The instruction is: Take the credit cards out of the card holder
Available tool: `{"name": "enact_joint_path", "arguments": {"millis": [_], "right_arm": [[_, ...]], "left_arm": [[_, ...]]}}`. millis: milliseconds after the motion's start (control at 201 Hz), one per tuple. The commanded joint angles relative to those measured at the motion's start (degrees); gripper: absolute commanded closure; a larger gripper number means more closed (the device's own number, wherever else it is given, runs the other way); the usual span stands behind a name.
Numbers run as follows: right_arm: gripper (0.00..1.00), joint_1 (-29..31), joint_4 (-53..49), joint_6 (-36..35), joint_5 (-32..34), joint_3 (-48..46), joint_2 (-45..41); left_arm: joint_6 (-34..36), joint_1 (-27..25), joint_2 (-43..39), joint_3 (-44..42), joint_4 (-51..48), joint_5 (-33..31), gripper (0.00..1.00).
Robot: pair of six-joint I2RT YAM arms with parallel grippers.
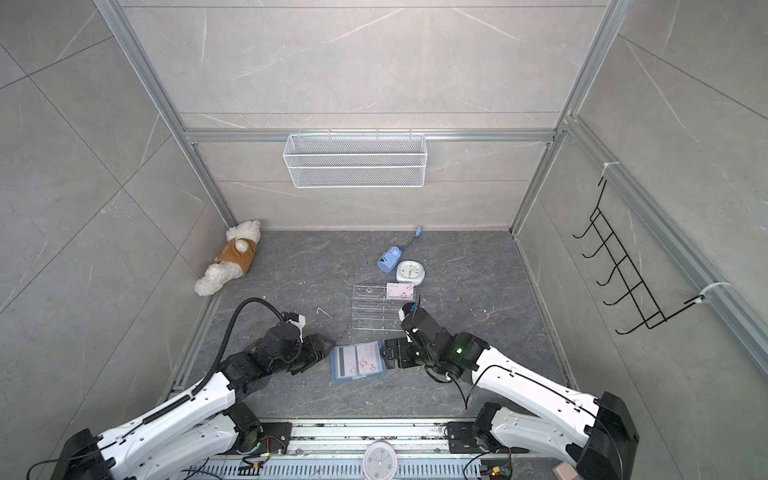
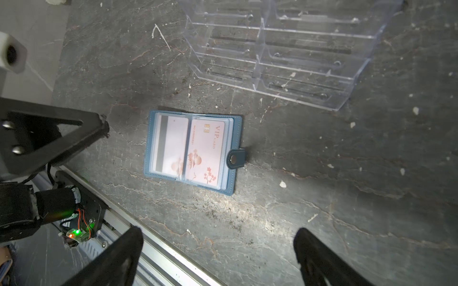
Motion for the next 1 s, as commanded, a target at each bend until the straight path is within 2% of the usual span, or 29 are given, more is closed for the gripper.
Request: {"name": "enact_joint_path", "arguments": {"millis": [0,75,149,174,234,338,468,528,707,990], "right_arm": [[0.09,-1.6,-1.0,-3.3,-4.0,2.6,1.9],[0.17,-2.7,0.3,-3.9,-6.1,2.9,3.6],[0.31,-3.8,2.0,-4.0,-8.4,3.0,5.5],[0.35,-4.1,2.5,-4.0,-9.2,3.0,6.0],[0.43,-4.7,3.6,-4.1,-10.6,3.2,7.7],[0.68,-5.4,4.6,-4.6,-12.9,3.8,10.3],[0.9,-5.9,6.4,-4.6,-14.2,3.9,12.4],[0.97,-6.1,7.5,-4.6,-14.8,3.8,13.6],[1.0,-6.7,9.0,-5.1,-16.0,4.8,17.3],[1.0,-7.6,11.2,-5.1,-17.6,5.8,21.1]], "left_arm": [[1.2,-0.2,-1.6,2.6,0.0,0.3,0.36],[1.3,-0.2,-0.5,3.8,2.0,2.5,0.33],[1.2,-0.2,1.1,4.8,2.8,3.5,0.29],[1.3,-0.2,1.6,4.9,3.2,3.5,0.12],[1.2,-0.2,2.6,4.7,4.5,4.0,0.01],[1.9,-0.2,3.6,4.9,6.4,4.4,0.01],[2.2,-0.2,4.9,5.0,8.6,5.8,0.02],[2.1,-0.2,5.9,4.9,9.2,7.2,0.03],[-1.1,-0.2,8.0,2.4,14.6,10.9,0.04],[-3.3,-0.7,8.9,0.2,17.0,10.9,0.08]]}}
